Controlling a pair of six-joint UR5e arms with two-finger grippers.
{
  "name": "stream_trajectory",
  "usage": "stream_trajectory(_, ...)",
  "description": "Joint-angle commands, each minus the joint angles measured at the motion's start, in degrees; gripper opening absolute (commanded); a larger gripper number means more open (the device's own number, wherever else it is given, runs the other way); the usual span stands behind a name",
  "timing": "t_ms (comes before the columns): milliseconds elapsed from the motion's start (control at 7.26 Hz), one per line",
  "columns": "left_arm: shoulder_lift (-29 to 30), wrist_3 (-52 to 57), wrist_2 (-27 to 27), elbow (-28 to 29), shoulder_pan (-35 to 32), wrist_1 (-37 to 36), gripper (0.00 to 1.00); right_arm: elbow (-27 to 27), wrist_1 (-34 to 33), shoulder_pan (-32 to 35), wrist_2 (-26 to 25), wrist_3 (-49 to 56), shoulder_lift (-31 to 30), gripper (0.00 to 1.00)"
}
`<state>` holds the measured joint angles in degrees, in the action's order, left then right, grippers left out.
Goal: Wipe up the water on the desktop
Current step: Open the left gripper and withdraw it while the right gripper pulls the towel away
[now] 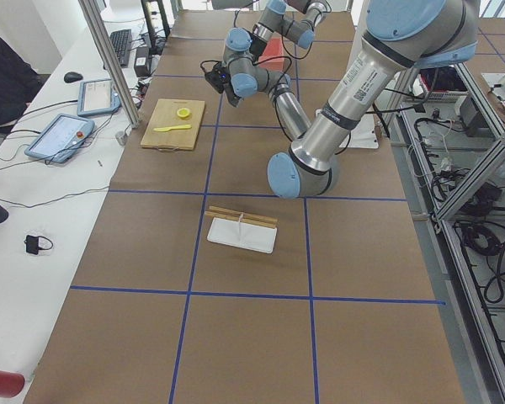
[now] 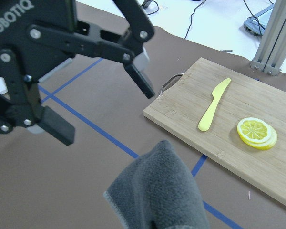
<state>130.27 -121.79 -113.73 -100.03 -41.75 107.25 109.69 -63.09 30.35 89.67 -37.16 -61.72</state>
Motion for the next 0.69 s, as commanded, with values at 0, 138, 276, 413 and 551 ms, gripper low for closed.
stream_trajectory(0,-3.1,9.0,-0.3,-7.9,-2.5,-10.2,0.98,2.4,-8.2,1.9,0.1,0.3,-1.1,0.0)
stream_trajectory(138,-5.3,14.1,-0.3,-10.2,-3.7,-12.2,0.98,5.0,-16.4,3.0,0.2,1.0,-1.1,0.0)
stream_trajectory(276,-7.0,16.4,-0.6,-11.2,-5.6,-12.4,0.98,5.3,-20.7,3.9,0.1,4.4,-1.0,0.0)
stream_trajectory(413,-8.4,19.4,-2.4,-11.5,-8.2,-12.4,0.98,5.0,-24.3,5.5,0.0,10.1,-1.1,0.0)
stream_trajectory(551,-10.0,25.7,-3.0,-13.4,-10.8,-14.2,0.98,4.6,-26.9,6.3,-0.5,13.7,-1.1,0.0)
